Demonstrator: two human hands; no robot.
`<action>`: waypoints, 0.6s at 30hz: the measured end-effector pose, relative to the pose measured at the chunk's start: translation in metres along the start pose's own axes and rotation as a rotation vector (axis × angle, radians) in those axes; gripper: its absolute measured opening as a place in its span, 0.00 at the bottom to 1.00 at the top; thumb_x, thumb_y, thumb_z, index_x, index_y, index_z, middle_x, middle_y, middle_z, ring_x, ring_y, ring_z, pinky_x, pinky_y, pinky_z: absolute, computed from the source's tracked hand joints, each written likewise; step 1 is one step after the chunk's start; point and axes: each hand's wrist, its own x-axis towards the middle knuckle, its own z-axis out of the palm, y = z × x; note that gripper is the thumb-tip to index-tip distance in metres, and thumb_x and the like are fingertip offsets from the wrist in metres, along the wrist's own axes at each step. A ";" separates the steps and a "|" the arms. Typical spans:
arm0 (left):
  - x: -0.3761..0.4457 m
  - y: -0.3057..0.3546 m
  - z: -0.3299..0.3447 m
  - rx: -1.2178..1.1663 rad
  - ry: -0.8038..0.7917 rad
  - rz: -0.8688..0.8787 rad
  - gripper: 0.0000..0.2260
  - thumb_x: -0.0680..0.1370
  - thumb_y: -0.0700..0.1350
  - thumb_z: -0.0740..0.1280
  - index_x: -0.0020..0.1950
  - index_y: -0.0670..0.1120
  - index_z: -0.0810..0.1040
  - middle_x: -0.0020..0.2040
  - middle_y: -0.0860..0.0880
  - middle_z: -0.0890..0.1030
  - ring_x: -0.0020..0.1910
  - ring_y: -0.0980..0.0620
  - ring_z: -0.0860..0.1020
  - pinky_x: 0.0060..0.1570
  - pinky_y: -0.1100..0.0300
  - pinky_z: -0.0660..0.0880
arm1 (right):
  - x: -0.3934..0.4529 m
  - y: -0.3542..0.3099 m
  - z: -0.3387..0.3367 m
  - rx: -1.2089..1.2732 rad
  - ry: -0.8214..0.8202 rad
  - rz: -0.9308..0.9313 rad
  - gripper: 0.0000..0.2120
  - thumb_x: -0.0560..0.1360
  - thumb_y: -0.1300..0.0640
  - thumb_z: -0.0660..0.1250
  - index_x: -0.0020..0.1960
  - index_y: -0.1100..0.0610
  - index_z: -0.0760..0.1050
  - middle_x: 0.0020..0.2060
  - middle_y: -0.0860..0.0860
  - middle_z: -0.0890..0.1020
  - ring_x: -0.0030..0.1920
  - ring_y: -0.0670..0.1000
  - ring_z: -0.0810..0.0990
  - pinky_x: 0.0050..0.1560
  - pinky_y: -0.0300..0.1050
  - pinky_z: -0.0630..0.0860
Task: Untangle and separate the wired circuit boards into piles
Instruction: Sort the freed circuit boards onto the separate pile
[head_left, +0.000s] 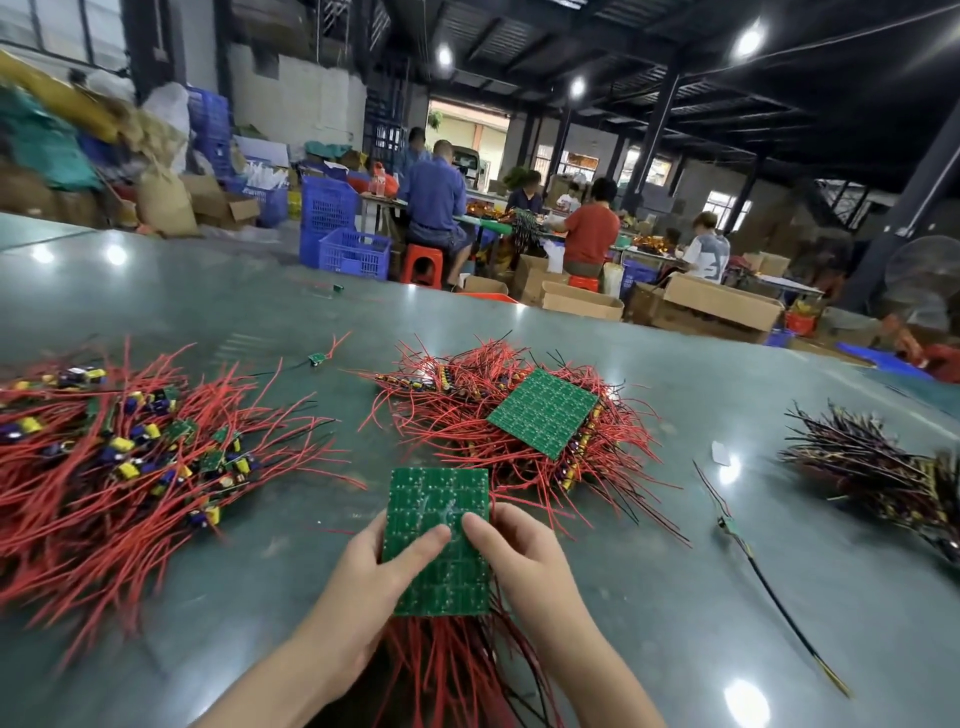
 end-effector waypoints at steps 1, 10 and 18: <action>0.000 -0.001 -0.001 0.030 -0.026 -0.002 0.23 0.62 0.49 0.74 0.56 0.47 0.78 0.50 0.46 0.85 0.49 0.48 0.83 0.44 0.58 0.79 | 0.000 -0.001 0.000 -0.013 0.003 -0.008 0.06 0.76 0.57 0.65 0.43 0.54 0.79 0.37 0.49 0.83 0.39 0.44 0.79 0.42 0.42 0.76; 0.003 -0.002 -0.009 0.147 -0.105 -0.011 0.17 0.70 0.41 0.72 0.58 0.47 0.77 0.52 0.48 0.84 0.51 0.50 0.82 0.48 0.58 0.78 | 0.002 0.005 -0.005 -0.080 -0.019 0.057 0.04 0.76 0.59 0.66 0.47 0.56 0.80 0.43 0.51 0.85 0.44 0.49 0.83 0.48 0.47 0.80; 0.004 -0.012 -0.008 0.303 -0.023 0.146 0.14 0.72 0.37 0.72 0.55 0.48 0.78 0.50 0.51 0.84 0.51 0.53 0.82 0.49 0.59 0.78 | 0.001 0.009 0.001 -0.259 0.057 0.039 0.04 0.76 0.58 0.65 0.48 0.57 0.78 0.43 0.51 0.84 0.46 0.51 0.81 0.54 0.53 0.77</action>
